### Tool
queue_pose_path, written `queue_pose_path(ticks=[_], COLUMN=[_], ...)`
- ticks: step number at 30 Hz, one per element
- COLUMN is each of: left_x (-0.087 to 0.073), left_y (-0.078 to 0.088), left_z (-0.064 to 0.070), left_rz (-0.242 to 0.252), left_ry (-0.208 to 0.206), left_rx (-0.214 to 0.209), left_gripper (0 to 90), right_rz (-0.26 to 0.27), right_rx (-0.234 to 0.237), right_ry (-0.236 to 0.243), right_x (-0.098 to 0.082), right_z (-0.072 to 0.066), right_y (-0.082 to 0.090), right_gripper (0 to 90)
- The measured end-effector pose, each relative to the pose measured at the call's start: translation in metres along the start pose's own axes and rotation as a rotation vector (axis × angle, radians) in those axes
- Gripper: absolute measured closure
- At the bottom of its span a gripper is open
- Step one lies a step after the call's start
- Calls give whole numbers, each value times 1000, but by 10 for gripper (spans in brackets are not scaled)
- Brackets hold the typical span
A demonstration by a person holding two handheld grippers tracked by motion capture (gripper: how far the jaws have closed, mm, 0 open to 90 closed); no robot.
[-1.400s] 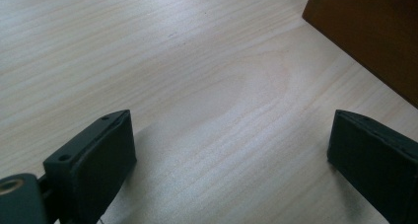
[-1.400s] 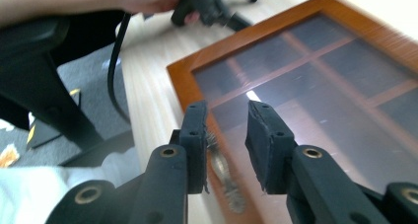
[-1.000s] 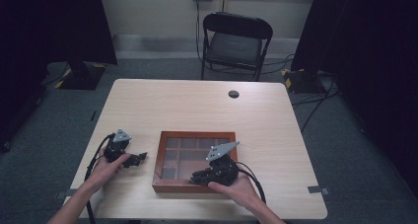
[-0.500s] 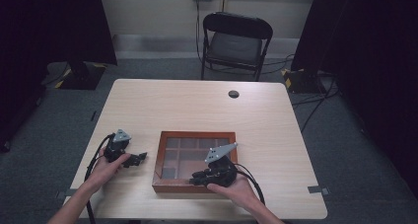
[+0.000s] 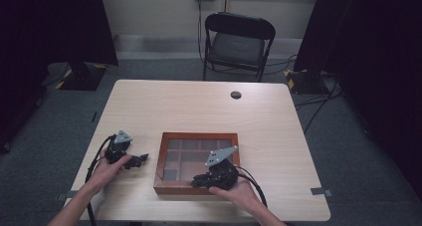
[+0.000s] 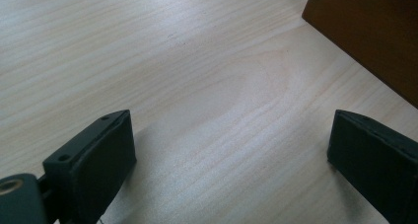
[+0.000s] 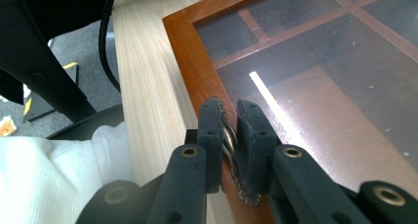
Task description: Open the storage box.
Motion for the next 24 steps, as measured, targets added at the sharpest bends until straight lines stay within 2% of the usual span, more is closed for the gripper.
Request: queue_pose_path(ticks=[13, 24], left_x=[0, 0], left_y=[0, 0], left_z=[0, 0], left_rz=[1, 6], left_ry=[-2, 5], left_rx=[-1, -3], left_gripper=[36, 35], right_rz=[-26, 19], right_rx=[6, 22], right_ry=[1, -6], right_x=[1, 8], right_z=[-3, -4], right_y=[1, 14], right_gripper=[821, 821])
Point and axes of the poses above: each handheld gripper's, and its own axes: y roughly backward along the jaws, x roughly out of its top, z roughly to its right, the point moved 5 cm from there along -y, roughly forward along the jaws, and after that the axes turned 11 degrees about -z, right-handed, at the moved point
